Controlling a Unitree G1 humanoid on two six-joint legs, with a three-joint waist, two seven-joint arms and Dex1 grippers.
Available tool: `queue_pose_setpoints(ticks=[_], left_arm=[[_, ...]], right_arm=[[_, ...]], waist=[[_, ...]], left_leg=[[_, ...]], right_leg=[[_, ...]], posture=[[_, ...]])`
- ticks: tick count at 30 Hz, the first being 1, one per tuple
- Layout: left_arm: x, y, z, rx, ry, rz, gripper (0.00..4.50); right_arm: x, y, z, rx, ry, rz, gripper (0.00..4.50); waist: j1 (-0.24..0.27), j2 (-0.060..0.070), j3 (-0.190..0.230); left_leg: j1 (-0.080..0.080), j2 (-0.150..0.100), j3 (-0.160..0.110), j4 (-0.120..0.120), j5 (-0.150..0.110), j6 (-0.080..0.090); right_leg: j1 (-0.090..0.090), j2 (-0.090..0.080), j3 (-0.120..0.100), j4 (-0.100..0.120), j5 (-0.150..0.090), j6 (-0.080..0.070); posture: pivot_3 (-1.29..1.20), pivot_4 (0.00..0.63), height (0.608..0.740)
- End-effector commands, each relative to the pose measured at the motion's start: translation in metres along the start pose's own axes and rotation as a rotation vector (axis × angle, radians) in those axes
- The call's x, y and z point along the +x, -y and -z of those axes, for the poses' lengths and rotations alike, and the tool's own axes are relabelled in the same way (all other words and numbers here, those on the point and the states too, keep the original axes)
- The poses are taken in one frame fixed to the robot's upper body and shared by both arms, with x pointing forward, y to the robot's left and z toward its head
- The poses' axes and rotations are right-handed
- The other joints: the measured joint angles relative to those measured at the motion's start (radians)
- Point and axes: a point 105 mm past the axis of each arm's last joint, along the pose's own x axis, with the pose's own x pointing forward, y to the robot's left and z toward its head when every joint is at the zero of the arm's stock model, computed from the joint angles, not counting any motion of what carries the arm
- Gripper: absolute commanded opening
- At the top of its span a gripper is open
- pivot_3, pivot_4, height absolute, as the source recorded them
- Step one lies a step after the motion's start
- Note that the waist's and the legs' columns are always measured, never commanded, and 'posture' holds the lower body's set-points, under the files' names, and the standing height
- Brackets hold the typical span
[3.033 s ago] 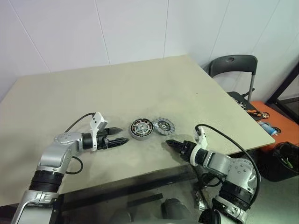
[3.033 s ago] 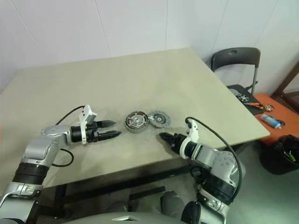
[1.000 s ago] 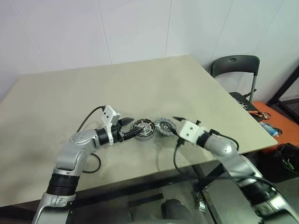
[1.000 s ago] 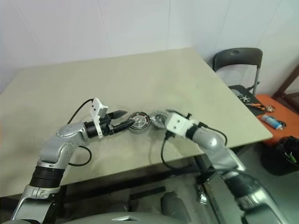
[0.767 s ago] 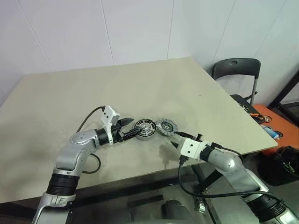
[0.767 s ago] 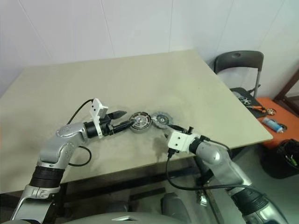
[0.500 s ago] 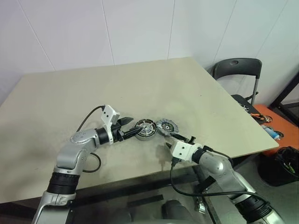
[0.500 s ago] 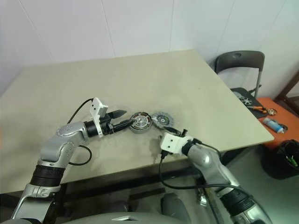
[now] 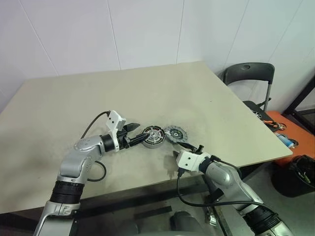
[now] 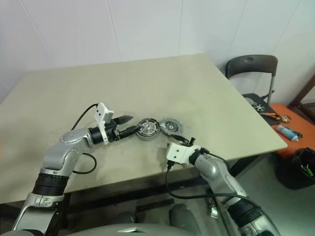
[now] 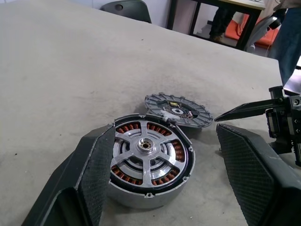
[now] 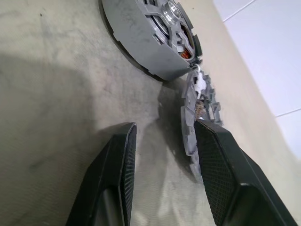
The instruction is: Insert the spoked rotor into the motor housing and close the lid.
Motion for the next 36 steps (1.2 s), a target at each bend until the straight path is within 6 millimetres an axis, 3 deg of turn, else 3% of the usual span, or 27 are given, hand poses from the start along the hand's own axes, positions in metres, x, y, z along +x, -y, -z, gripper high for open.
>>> queue_pose_setpoints(ticks=[1, 9, 18, 24, 27, 31, 36], left_arm=[[0.001, 0.001, -0.009, 0.028, 0.033, 0.008, 3.64], [0.002, 0.0, -0.006, 0.028, 0.032, 0.013, 3.64], [0.004, 0.002, 0.0, 0.015, 0.028, 0.022, 3.64], [0.004, 0.002, 0.001, 0.012, 0.029, 0.02, 3.64], [0.005, 0.002, 0.002, 0.01, 0.033, 0.018, 3.64], [0.006, 0.003, 0.003, 0.01, 0.036, 0.018, 3.64], [0.008, 0.002, 0.003, 0.014, 0.04, 0.013, 3.64]], right_arm=[[0.001, 0.022, 0.013, -0.034, -0.06, 0.104, 2.04], [0.004, 0.018, 0.013, -0.016, -0.07, 0.107, 2.04], [0.011, 0.035, 0.028, -0.111, -0.161, 0.225, 2.04], [0.015, 0.035, 0.027, -0.158, -0.159, 0.229, 2.04], [0.016, 0.035, 0.022, -0.193, -0.13, 0.234, 1.47], [0.016, 0.038, 0.017, -0.223, -0.106, 0.259, 0.18], [0.015, 0.052, 0.015, -0.255, -0.098, 0.331, 0.01]], waist=[[0.001, 0.0, 0.0], [0.0, -0.001, 0.0], [0.001, -0.001, 0.0], [0.0, -0.001, 0.0], [0.0, -0.001, 0.0], [-0.004, -0.003, -0.002], [-0.002, -0.004, -0.002]], left_leg=[[0.0, 0.0, 0.0, 0.0, 0.0, 0.0], [0.0, 0.0, 0.0, 0.0, 0.0, 0.0], [0.0, 0.0, 0.0, 0.0, 0.0, 0.0], [0.0, 0.0, 0.0, -0.001, 0.0, 0.0], [0.0, 0.0, 0.0, -0.001, 0.0, 0.0], [0.001, 0.0, 0.0, -0.001, 0.0, 0.0], [0.001, 0.0, 0.0, 0.0, 0.0, 0.0]], right_leg=[[0.0, 0.0, 0.0, 0.0, 0.0, 0.0], [0.0, 0.0, 0.0, 0.0, 0.0, 0.0], [0.0, 0.0, 0.0, 0.0, 0.0, 0.0], [0.0, 0.0, 0.0, 0.0, 0.0, 0.0], [0.0, 0.0, 0.0, -0.001, 0.0, 0.0], [0.0, 0.0, 0.0, -0.001, 0.0, 0.0], [0.001, 0.0, 0.0, 0.0, 0.0, 0.0]], posture=[[0.0, 0.0, 0.74], [0.0, 0.0, 0.74], [0.0, 0.0, 0.74], [0.0, 0.0, 0.74], [0.0, 0.0, 0.74], [0.0, 0.0, 0.74], [0.0, 0.0, 0.74]])
